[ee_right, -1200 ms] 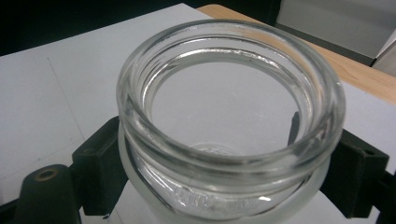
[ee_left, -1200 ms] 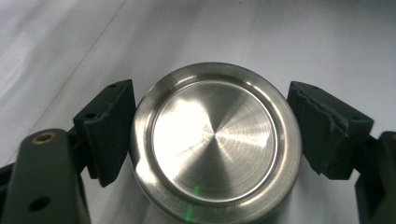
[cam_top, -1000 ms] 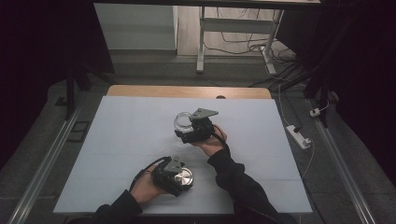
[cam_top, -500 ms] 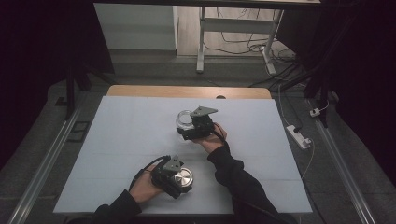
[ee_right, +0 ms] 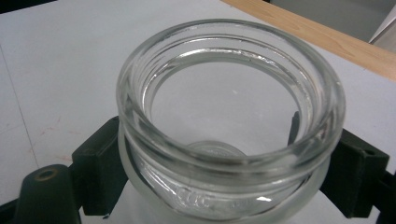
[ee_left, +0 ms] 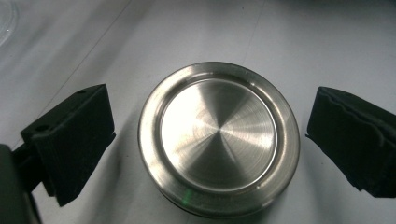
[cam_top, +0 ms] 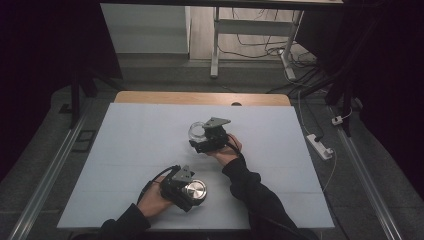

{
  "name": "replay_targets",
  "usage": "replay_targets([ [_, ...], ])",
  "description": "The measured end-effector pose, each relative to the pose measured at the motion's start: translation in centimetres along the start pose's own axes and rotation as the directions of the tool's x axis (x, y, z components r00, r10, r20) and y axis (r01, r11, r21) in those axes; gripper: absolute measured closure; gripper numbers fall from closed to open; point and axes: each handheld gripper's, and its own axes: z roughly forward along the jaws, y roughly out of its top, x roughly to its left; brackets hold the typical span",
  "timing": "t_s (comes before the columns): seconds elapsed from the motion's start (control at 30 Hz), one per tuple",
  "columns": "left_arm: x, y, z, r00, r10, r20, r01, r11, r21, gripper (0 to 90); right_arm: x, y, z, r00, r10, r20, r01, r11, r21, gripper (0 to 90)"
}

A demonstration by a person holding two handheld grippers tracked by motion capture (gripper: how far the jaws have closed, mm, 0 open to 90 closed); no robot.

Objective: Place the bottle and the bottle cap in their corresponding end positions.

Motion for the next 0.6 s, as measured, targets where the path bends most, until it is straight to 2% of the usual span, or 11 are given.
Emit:
replay_targets([
  [0.2, 0.2, -0.1, -0.7, 0.9996, -0.028, 0.005, 0.028, 0.9991, -0.031, 0.2, 0.2, 0.0, -0.1, 0.9997, 0.02, 0.014, -0.02, 1.0, 0.009, 14.0],
  [0.3, 0.3, -0.1, -1.0, 0.999, -0.043, 0.012, 0.043, 0.9982, -0.042, 0.0, 0.2, -0.1, -0.2, 0.9998, 0.02, 0.005, -0.02, 1.0, 0.021, 10.0],
  [0.5, 0.4, -0.2, -1.6, 0.998, -0.059, 0.024, 0.06, 0.9965, -0.058, 0.0, 0.5, -0.2, -0.5, 0.9999, -0.009, -0.004, 0.009, 0.999, 0.043, 0.6],
  [0.6, 0.4, -0.3, -2.0, 0.9976, -0.065, 0.024, 0.067, 0.9955, -0.066, 0.0, 0.7, 0.0, -0.8, 0.9999, -0.012, 0.0, 0.012, 0.999, 0.044, 0.0],
])
